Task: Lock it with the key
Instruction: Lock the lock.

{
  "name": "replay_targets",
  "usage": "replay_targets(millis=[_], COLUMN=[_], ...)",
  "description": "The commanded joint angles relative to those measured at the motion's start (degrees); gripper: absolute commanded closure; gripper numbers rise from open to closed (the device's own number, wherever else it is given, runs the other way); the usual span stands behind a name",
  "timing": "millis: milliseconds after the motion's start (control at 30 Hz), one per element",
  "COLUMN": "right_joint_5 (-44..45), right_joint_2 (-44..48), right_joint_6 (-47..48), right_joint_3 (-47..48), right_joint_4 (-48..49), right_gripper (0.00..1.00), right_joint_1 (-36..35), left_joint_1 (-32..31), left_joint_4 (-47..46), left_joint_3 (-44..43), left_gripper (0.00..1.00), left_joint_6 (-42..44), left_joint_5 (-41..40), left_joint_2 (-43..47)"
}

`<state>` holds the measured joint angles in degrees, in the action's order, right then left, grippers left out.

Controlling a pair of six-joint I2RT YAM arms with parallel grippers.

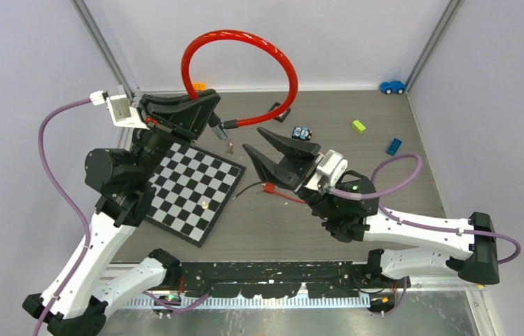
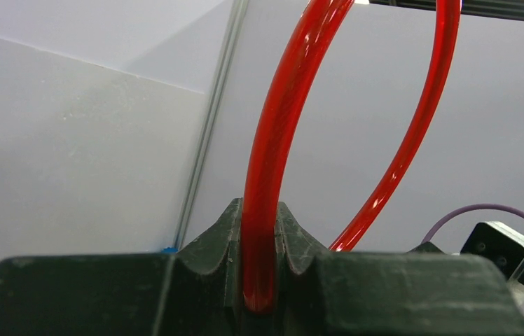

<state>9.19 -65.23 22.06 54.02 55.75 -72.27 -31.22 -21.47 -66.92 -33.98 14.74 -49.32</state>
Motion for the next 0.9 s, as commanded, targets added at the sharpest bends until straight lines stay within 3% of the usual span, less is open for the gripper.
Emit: replay_targets(millis=[0, 233, 567, 867], right_joint_5=[3.1, 5.0, 5.4, 2.7], right_joint_2=[1.6, 0.6, 0.2, 0.0], right_joint_6=[-0.8, -3.7, -16.7, -21.3], right_joint_3=[3.7, 6.9, 8.4, 8.3], right_joint_4=[2.6, 0.2, -0.8, -0.9], right_gripper=[0.51, 0.51, 0.51, 0.56], right_joint_1=[-0.3, 1.1, 6.9, 8.3], left_joint_1=[-0.2, -0.2, -0.2, -0.2], left_joint_4=[-3.5, -3.6, -3.8, -3.8], left_joint_3=[-1.4, -1.5, -1.0, -0.9], left_gripper=[1.0, 1.0, 1.0, 1.0], left_joint_6=[0.0, -0.1, -0.2, -0.3], left_joint_5=[-0.4, -0.2, -0.2, -0.3], left_joint_2=[1.2, 1.1, 1.8, 1.9])
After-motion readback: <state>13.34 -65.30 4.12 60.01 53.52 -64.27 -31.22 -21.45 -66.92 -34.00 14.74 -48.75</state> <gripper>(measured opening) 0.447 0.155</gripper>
